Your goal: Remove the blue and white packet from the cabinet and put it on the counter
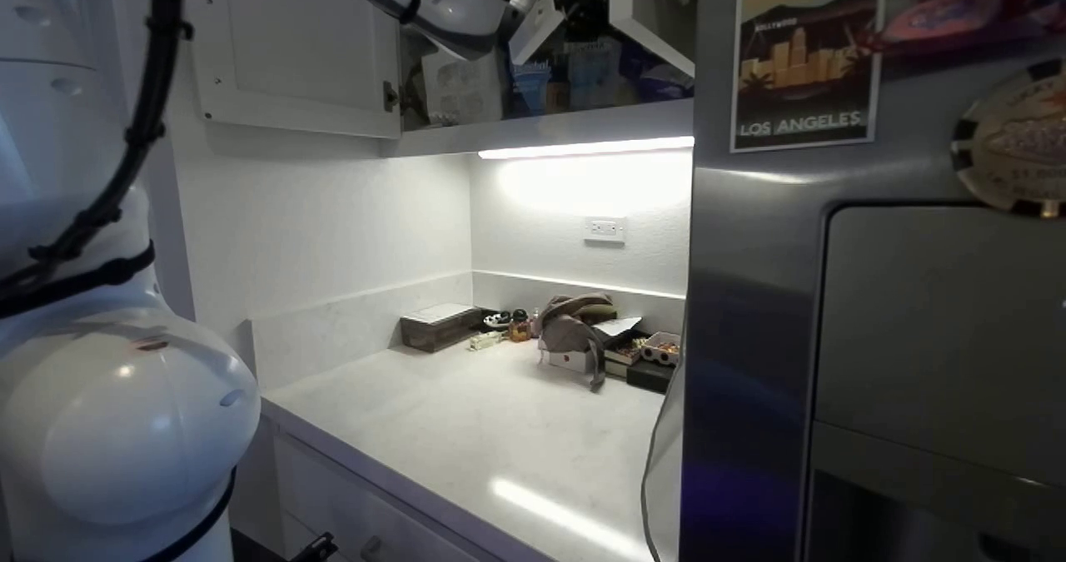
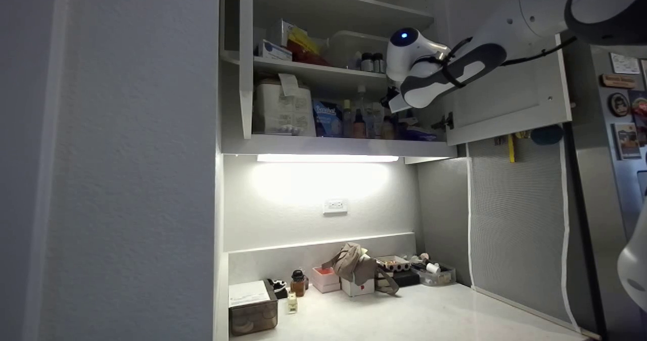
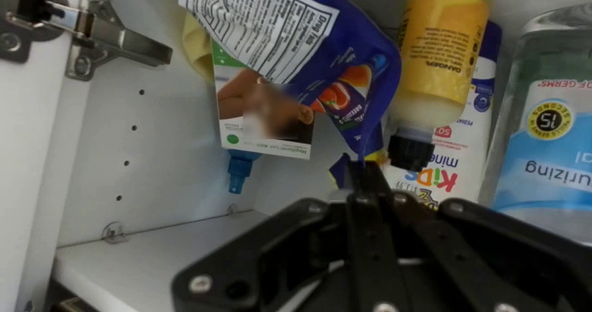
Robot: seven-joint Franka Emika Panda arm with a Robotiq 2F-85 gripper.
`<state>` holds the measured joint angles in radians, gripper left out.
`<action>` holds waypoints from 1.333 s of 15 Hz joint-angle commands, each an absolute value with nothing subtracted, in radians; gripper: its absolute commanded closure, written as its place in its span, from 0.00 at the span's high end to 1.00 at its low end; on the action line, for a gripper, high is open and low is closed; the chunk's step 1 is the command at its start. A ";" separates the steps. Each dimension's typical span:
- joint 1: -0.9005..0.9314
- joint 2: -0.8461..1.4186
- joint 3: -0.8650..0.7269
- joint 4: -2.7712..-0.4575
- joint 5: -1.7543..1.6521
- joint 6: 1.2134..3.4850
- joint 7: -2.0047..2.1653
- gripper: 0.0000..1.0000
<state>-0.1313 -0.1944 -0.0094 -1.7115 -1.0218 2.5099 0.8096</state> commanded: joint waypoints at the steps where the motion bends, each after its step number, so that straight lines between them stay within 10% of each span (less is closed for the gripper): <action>1: -0.130 -0.229 -0.006 -1.704 -1.030 2.465 0.807 0.00; 20: -0.143 -0.341 0.019 -1.635 -1.076 2.389 0.817 0.00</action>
<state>-0.1350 -0.3176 -0.0051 -1.6460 -1.0531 2.4247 0.8111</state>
